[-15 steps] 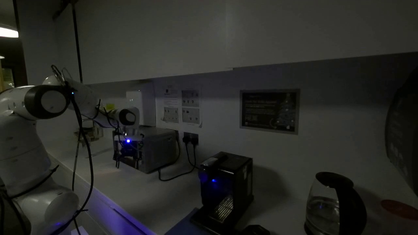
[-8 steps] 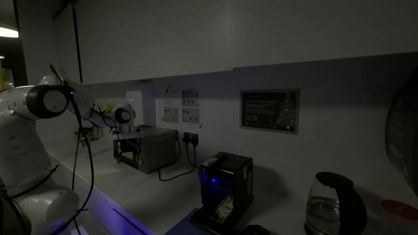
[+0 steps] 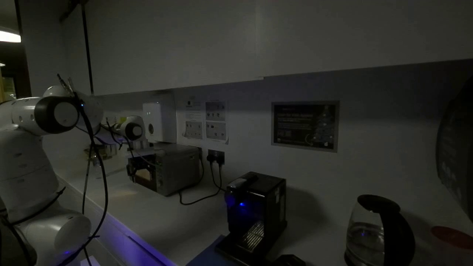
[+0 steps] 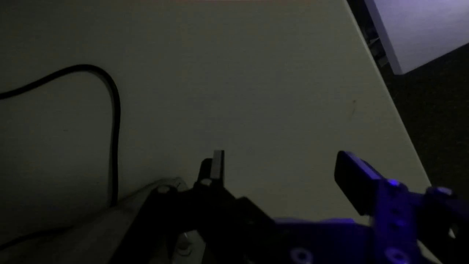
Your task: Switch off the oven
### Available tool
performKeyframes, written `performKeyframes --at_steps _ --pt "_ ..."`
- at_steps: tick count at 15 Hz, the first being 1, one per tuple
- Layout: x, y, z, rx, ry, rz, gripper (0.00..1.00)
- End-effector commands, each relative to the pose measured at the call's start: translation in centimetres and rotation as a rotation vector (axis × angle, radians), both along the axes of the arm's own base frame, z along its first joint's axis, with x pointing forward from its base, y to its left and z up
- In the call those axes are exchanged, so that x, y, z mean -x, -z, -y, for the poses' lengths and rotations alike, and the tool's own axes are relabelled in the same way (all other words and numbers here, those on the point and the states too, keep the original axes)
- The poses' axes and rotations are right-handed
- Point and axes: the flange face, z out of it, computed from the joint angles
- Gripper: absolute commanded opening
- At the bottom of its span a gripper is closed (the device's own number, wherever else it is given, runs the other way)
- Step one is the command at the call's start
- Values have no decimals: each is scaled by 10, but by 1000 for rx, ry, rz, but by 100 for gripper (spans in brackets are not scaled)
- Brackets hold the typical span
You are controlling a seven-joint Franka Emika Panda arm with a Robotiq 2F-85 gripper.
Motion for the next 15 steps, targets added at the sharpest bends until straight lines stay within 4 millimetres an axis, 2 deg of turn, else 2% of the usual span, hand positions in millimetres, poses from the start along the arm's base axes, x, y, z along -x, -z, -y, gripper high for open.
performKeyframes --at_steps 1,8,11,12,15 --pt "-10 -9 -16 -51 -52 67 51" --pt "-22 -5 -21 -129 -154 105 0" --pt "-25 0 -19 -155 -222 45 0" --pt "-17 4 -20 -123 -174 67 1" --pt "-20 7 -18 -134 -199 52 1"
